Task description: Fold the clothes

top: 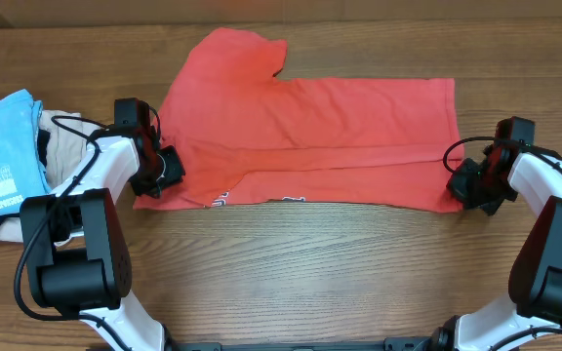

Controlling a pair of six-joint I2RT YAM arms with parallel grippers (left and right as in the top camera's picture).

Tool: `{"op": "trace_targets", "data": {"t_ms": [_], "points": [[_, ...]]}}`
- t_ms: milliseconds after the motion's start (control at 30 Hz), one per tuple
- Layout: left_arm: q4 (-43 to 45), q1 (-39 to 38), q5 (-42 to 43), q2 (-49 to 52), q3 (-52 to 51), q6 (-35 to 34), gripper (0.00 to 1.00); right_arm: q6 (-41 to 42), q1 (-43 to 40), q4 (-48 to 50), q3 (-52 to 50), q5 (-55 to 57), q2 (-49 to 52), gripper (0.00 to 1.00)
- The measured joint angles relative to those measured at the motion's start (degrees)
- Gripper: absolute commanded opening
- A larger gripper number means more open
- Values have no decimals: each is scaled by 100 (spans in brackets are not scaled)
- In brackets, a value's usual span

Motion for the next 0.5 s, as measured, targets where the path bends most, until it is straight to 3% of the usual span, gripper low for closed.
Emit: {"op": "trace_targets", "data": {"t_ms": [267,500], "points": [[-662,-11,-297,-17,-26,-511,13,920,7,-855,-22,787,-61,4],[-994,-11,-339,-181,-315,-772,9,1596,15,-901,-334,1322,-254,4]]}}
